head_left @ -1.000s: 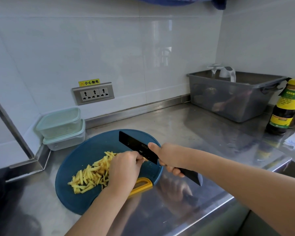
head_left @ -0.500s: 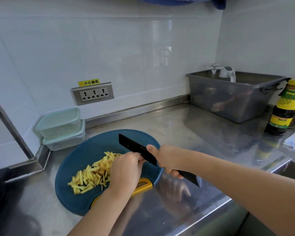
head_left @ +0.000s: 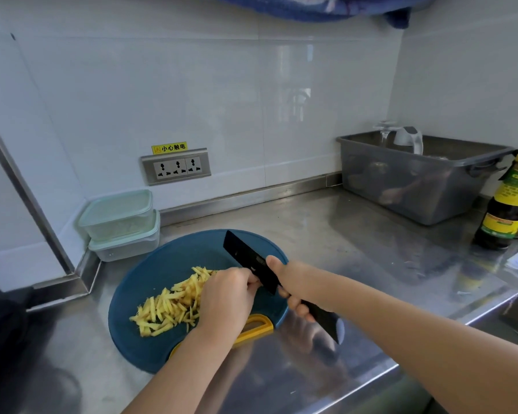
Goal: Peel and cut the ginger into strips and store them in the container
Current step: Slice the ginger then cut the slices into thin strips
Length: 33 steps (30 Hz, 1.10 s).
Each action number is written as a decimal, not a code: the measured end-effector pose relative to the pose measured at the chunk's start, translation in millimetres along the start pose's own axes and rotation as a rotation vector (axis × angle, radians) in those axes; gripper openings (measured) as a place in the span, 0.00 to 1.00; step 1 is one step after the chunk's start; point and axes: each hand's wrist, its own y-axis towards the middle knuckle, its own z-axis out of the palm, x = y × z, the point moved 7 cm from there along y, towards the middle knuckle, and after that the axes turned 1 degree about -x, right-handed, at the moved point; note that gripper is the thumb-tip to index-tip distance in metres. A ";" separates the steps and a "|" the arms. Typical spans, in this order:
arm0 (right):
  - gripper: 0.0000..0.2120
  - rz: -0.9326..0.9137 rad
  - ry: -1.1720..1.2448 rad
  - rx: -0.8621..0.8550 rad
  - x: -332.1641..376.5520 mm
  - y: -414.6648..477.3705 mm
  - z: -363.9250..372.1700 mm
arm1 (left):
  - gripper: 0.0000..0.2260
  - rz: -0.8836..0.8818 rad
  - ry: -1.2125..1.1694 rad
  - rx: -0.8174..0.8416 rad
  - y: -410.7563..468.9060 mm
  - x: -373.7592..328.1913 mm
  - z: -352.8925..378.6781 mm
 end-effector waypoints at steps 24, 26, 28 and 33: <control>0.31 -0.176 -0.067 -0.219 12.5 -12.7 -13.5 | 0.09 -0.039 -0.021 0.018 1.7 4.8 2.2; 0.32 -0.142 -0.095 -0.226 14.3 -9.8 -10.9 | 0.09 -0.040 -0.018 0.014 1.9 4.8 1.5; 0.33 -0.111 -0.096 -0.214 14.8 -8.2 -9.1 | 0.09 -0.033 -0.010 0.009 1.6 3.5 1.1; 0.26 -0.302 -0.046 -0.180 16.6 -20.5 -16.8 | 0.09 -0.030 -0.011 0.017 0.5 2.7 1.5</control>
